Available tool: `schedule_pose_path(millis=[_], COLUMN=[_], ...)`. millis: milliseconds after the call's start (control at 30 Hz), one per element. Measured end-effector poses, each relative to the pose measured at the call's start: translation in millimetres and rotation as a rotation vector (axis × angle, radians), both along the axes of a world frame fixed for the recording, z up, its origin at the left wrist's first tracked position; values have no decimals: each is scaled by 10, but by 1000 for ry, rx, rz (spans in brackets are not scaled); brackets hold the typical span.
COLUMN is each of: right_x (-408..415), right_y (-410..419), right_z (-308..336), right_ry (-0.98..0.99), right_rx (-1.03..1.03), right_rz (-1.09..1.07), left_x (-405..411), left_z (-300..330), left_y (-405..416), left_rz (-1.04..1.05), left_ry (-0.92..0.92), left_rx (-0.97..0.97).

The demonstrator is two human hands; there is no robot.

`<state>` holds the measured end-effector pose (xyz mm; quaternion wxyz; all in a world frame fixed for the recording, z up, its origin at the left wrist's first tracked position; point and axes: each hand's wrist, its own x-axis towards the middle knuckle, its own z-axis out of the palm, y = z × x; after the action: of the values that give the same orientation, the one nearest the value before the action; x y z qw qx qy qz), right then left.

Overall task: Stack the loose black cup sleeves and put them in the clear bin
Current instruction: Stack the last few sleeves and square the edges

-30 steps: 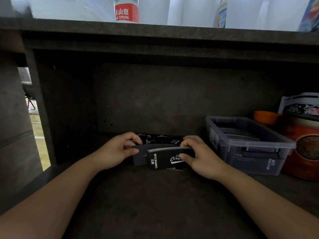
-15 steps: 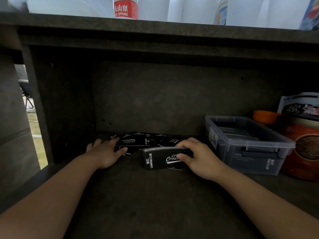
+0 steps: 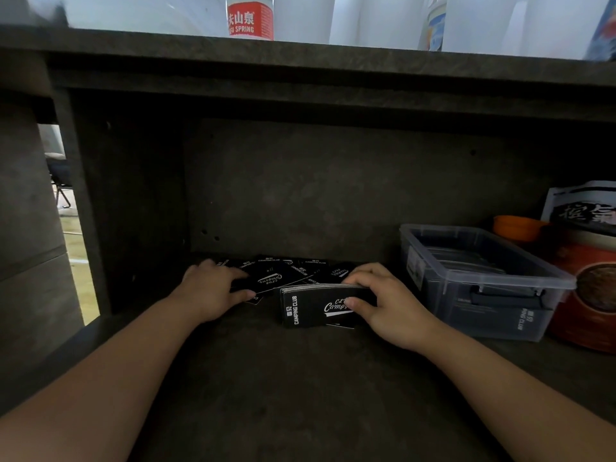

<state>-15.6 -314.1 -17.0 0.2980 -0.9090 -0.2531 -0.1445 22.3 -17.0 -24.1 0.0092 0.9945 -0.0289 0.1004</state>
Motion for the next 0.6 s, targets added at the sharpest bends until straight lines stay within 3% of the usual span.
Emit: schedule_pose_path(millis=[67,133,267,333,400,467,533,600], right_x=[-3,-17,-47,-57,-59,-53,-30,-4], right_y=[4,14,4,-2,3,5,-10,-14], right_z=[-1,3,36,41,33,24,6,-3], right_ry=[8,13,44,83,98,94,47,-13], right_rx=[-4,3,63,78,95,108,68,38], right_rz=[-2,0,-41,-48,-33,-16,5,19], left_x=[-4,-6,-52,-101,-133,-168,-235,-208], left_z=[12,-3,48,82,82,51,46,20], left_y=[-11,3,29,26,0,-90,-214,-243], left_rz=[-61,-89,-70,-156,-304,-419,-425,-360], left_ry=[-36,-111,-579,-697,-545,-240,66,144], left_rx=[-5,-130,-413,-537,-650,-794,-1136,-1338])
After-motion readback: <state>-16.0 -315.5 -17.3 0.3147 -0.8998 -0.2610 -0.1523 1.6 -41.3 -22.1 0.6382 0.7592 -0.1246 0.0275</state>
